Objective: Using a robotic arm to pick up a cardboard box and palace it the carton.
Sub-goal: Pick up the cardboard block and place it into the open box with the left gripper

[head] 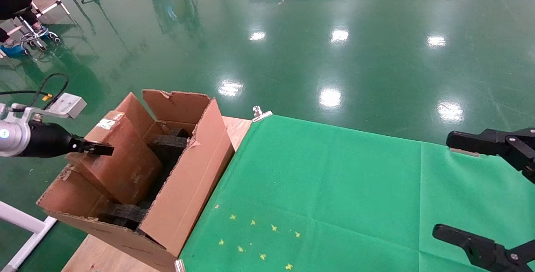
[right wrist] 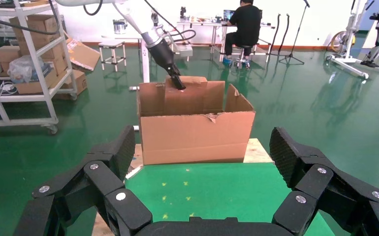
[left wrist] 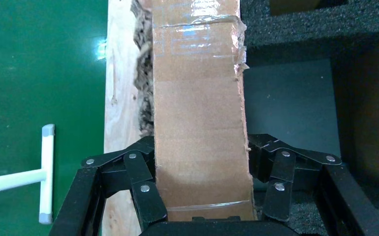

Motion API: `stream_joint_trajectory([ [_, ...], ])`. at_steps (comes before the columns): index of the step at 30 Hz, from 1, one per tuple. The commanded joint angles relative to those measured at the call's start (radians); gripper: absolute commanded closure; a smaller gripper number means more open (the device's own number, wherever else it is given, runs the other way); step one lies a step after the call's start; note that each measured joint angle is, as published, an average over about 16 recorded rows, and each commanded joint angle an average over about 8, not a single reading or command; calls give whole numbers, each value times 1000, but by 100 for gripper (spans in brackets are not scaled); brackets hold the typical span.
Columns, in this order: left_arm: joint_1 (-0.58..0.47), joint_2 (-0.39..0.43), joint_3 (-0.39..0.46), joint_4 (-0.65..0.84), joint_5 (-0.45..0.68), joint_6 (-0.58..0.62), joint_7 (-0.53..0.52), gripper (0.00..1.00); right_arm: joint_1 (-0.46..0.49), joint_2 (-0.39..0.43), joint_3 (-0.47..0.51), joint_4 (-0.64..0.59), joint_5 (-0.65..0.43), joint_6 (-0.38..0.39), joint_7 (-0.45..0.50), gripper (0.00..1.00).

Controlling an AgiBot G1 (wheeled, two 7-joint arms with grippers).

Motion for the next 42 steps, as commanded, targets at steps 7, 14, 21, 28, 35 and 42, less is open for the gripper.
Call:
stream_joint_trajectory([
  [7,55,5,-20,36,-33,-20,31,100,0,0,0,0,0,0,0,0],
  [14,92,17,-29,62,-46,-33,33,100,0,0,0,0,0,0,0,0],
  [21,115,48,-18,82,-31,-45,15,100,0,0,0,0,0,0,0,0],
  [28,135,77,-10,93,-20,-53,2,100,0,0,0,0,0,0,0,0],
  [35,154,102,-4,98,-11,-75,-9,100,0,0,0,0,0,0,0,0],
  [42,174,128,3,99,-2,-93,-18,100,0,0,0,0,0,0,0,0],
])
